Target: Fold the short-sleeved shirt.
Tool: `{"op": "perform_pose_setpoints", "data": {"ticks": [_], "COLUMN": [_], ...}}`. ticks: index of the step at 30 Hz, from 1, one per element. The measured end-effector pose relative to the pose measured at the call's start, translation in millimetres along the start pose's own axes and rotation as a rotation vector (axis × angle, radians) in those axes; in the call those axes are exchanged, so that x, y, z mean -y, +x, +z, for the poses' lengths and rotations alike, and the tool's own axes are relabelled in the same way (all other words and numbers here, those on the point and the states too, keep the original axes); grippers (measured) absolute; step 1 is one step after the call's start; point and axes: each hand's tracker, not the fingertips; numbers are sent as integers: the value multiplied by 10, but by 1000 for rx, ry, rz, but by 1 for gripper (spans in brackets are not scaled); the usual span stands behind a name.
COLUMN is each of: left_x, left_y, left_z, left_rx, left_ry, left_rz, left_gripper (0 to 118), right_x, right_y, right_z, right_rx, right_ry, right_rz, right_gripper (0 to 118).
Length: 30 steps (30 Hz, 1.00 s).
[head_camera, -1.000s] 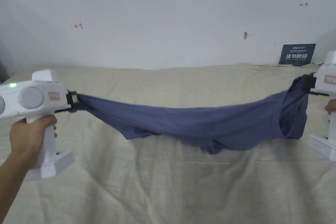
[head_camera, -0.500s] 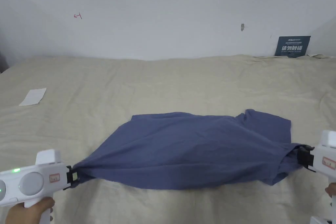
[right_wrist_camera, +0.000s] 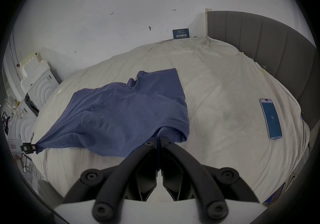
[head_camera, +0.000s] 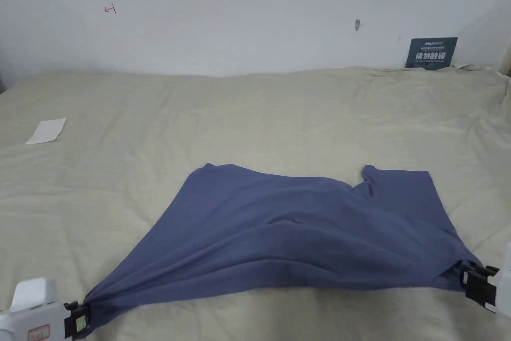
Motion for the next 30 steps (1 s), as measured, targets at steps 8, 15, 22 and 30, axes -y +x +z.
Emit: {"op": "perform_pose_setpoints", "data": {"ticks": [8, 15, 22, 30], "left_x": [348, 404, 488, 412], "left_y": [-213, -104, -66, 8], "left_z": [146, -179, -307, -181], "left_rx": [-26, -88, -103, -118], "left_ry": [-73, -149, -187, -170], "left_rz": [21, 1, 13, 25], "left_gripper": [1, 1, 1, 46], "right_x": [395, 591, 734, 624], "right_y": [97, 57, 38, -13], "right_z": [148, -225, -378, -207], "right_rx": [27, 86, 111, 124], "right_ry": [-86, -201, -255, -192], "right_rz": [-15, -29, -22, -14], "right_gripper": [1, 1, 1, 26]}}
